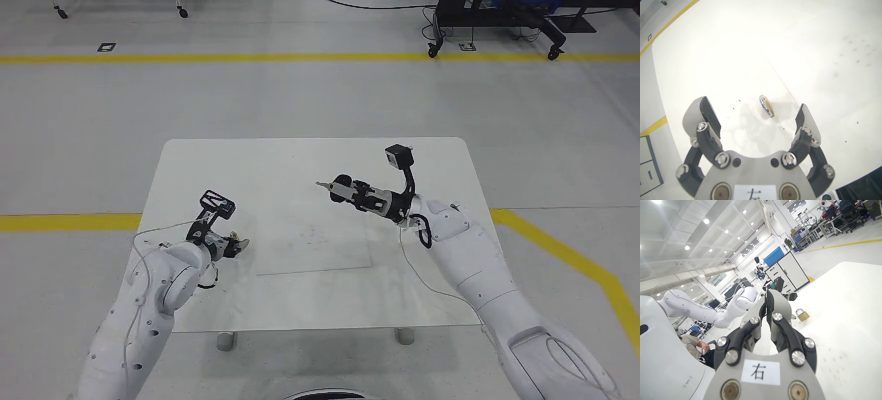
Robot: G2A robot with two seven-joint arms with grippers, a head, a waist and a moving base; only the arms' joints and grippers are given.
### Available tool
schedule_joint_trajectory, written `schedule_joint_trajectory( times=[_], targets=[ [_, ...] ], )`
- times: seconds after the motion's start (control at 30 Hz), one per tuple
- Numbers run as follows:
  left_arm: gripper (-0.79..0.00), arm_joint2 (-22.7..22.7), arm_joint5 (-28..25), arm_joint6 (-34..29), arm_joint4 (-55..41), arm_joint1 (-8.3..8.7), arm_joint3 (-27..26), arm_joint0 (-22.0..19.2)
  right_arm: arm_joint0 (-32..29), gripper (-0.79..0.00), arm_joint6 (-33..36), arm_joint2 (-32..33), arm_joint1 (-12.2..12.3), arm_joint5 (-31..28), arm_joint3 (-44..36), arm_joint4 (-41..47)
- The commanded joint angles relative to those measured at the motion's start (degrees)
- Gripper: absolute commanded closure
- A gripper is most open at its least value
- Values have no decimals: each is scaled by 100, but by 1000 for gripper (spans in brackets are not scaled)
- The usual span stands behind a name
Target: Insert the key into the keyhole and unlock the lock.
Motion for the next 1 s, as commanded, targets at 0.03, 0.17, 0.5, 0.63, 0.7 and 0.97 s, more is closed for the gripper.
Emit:
schedule_joint_trajectory(
  times=[0.03, 0.17, 0.5, 0.63, 0.7, 0.97],
  targets=[
    [-351, 117, 7, -144, 6, -20, 138, -114, 0, 0, 0, 0, 0, 0, 0, 0],
    [-163, 159, -23, -279, -20, -29, 159, -158, 0, 0, 0, 0, 0, 0, 0, 0],
    [0, 204, -201, -416, -48, -31, 204, -139, 0, 0, 0, 0, 0, 0, 0, 0],
    [0, 158, -204, -373, 47, -20, 109, -95, 0, 0, 0, 0, 0, 0, 0, 0],
    [0, 82, -208, -173, -142, -23, 69, -67, 0, 0, 0, 0, 0, 0, 0, 0],
    [0, -366, -915, -1, -3451, -78, 530, -264, 0, 0, 0, 0, 0, 0, 0, 0]
  ],
)
